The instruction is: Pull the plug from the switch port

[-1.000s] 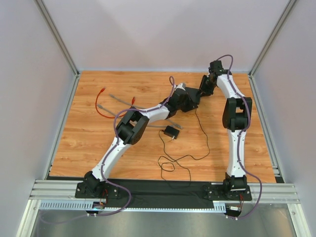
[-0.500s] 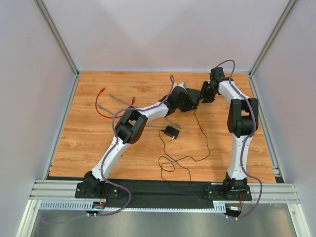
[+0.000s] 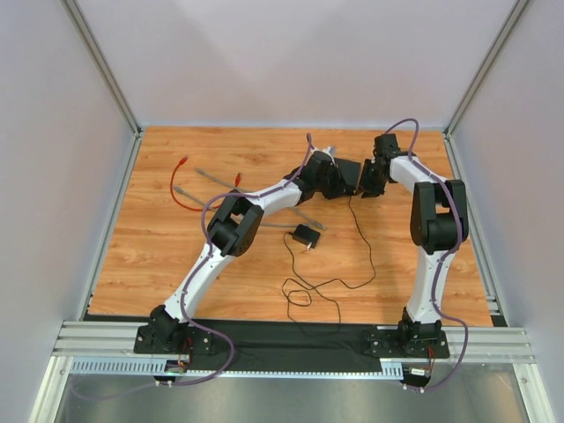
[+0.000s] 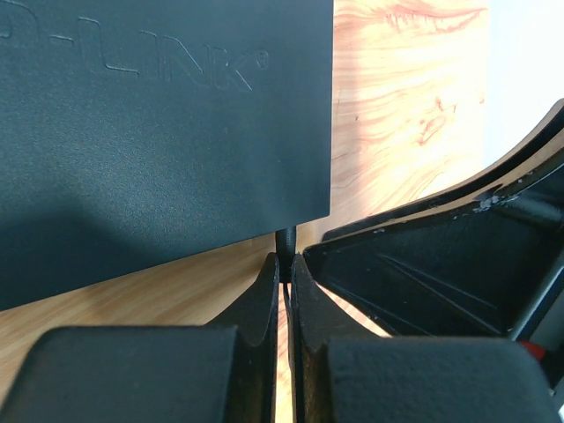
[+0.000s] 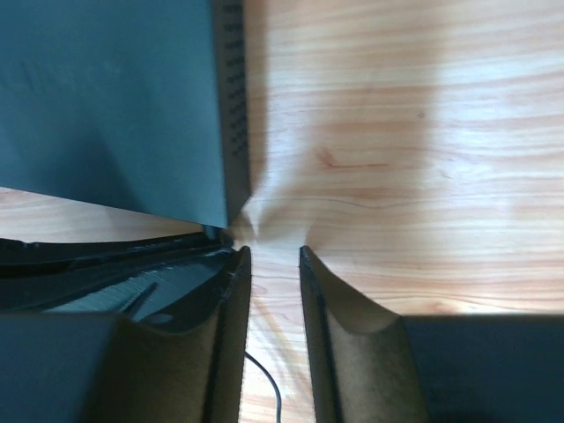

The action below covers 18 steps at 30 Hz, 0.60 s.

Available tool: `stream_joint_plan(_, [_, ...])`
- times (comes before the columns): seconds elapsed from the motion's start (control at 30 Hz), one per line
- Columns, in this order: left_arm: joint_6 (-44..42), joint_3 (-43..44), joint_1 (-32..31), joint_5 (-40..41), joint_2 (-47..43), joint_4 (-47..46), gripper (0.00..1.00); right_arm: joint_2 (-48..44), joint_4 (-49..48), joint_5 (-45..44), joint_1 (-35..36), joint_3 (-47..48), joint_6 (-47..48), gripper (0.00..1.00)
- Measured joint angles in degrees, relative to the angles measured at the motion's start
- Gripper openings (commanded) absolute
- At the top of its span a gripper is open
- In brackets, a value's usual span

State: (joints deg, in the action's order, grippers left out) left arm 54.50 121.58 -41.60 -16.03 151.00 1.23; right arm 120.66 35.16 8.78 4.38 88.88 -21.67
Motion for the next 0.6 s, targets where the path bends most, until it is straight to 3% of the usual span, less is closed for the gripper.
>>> stream_joint_plan(0.23, [-0.39, 0.00, 0.04, -0.13, 0.00, 0.09, 0.00, 0.07, -1.51, -2.60, 1.40, 0.00, 0.02, 0.24])
stream_joint_plan(0.6, [-0.87, 0.00, 0.57, 0.04, 0.00, 0.07, 0.00, 3.89, 1.27, -4.00, 2.91, 6.08, 3.23, 0.26])
